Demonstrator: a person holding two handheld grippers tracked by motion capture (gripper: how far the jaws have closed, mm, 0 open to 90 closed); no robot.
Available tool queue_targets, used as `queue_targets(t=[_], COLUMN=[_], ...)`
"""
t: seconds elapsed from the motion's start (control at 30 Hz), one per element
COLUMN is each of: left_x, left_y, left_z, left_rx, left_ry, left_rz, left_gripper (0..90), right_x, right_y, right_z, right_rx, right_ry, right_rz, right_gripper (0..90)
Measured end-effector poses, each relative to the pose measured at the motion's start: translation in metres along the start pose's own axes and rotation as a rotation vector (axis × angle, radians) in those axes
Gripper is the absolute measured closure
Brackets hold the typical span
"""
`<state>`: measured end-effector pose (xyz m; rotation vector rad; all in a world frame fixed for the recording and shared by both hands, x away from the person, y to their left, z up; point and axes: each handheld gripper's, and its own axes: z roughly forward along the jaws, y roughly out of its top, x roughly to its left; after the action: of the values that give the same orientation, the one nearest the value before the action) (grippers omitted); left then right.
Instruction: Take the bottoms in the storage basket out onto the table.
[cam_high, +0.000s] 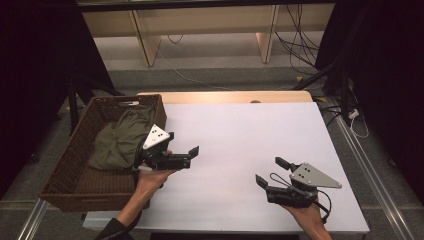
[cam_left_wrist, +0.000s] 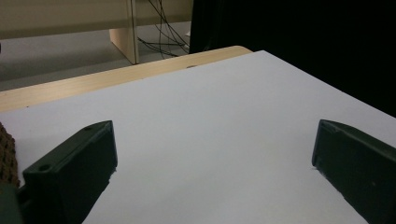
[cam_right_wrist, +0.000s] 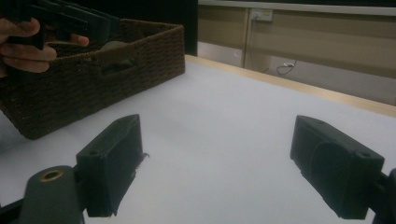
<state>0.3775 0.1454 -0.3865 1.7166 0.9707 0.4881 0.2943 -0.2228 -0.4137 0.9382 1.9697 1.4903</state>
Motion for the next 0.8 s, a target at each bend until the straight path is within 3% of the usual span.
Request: queue_targets(t=[0.8], left_x=[0.033], left_y=[0.034], left_z=[0.012], left_rx=[0.107], left_ry=[0.082], left_rz=[-0.016], left_gripper=[0.0], right_x=[0.000], right_y=[0.000], right_z=[0.001], right_rx=[0.008], right_ry=[0.003], right_rz=[0.003], right_gripper=[17.9])
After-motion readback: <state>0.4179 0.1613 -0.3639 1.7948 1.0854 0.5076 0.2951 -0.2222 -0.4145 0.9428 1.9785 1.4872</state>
